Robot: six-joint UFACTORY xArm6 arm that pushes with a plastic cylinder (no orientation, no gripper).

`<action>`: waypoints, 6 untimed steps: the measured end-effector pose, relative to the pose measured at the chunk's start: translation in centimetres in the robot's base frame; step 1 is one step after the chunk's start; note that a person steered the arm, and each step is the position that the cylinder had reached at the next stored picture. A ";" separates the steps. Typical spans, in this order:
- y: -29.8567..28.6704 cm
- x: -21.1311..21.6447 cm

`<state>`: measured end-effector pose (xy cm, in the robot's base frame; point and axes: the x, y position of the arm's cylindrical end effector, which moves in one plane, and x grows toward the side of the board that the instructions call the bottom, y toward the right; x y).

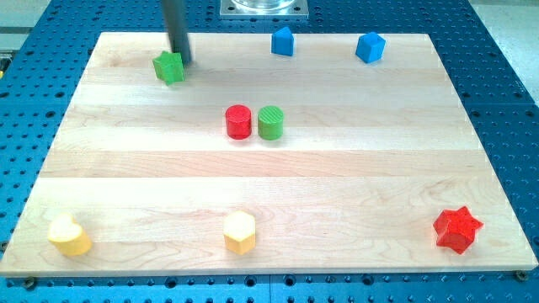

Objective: Move the green star into the red circle

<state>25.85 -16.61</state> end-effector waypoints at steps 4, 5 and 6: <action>-2.6 6.2; 2.9 9.5; 8.9 10.3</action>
